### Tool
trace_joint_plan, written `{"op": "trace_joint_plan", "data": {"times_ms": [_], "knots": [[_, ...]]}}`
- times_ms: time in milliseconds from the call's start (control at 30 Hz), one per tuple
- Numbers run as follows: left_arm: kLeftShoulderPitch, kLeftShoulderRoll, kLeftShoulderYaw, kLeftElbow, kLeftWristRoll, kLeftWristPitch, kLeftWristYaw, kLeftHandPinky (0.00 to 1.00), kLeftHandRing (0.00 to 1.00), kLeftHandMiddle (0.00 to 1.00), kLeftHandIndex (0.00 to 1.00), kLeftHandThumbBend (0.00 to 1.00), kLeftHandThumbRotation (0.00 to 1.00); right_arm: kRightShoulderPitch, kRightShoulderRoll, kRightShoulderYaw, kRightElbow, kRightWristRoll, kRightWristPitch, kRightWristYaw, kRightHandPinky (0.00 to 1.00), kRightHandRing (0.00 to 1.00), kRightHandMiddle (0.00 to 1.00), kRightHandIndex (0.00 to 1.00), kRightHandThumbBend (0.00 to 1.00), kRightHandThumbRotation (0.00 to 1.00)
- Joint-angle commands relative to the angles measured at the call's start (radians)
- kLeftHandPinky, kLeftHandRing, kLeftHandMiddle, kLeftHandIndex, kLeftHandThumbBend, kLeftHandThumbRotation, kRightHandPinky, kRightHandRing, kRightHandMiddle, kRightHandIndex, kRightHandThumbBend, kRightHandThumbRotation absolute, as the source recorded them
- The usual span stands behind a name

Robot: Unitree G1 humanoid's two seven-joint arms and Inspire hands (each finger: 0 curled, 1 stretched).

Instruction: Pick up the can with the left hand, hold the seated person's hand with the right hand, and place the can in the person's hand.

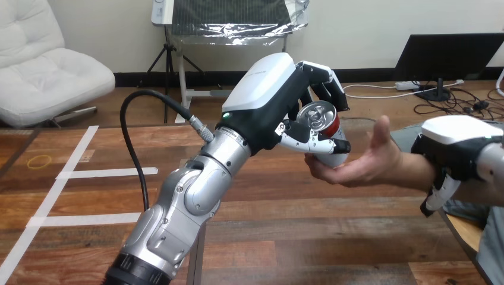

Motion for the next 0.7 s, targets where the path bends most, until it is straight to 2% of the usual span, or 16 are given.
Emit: {"op": "trace_joint_plan", "data": {"times_ms": [0,200,367,500,667], "knots": [[-0.083,0.003,0.011,0.003,0.012,-0.015,0.018,0.32,0.36,0.44,0.48,0.59,0.0,-0.131,0.002,-0.039,-0.081,-0.005,0.021,0.019,0.29,0.38,0.47,0.5,0.7,0.0],[-0.082,0.002,0.012,0.006,0.014,-0.018,0.016,0.31,0.36,0.44,0.48,0.59,0.0,-0.156,0.007,-0.025,-0.086,-0.023,0.013,0.031,0.3,0.39,0.48,0.51,0.7,0.0],[-0.082,0.004,0.012,0.009,0.016,-0.019,0.013,0.31,0.36,0.44,0.47,0.58,0.0,-0.167,0.015,-0.028,-0.092,-0.025,0.013,0.042,0.31,0.39,0.48,0.51,0.7,0.0],[-0.08,0.003,0.012,0.011,0.015,-0.019,0.014,0.32,0.36,0.44,0.48,0.58,0.0,-0.175,0.014,-0.028,-0.094,-0.026,-0.023,0.026,0.33,0.42,0.49,0.5,0.72,0.0],[-0.081,0.003,0.01,0.016,0.017,-0.021,0.016,0.32,0.37,0.44,0.48,0.58,0.0,-0.195,0.027,-0.025,-0.099,-0.034,-0.004,0.054,0.35,0.42,0.5,0.51,0.72,0.0]]}}
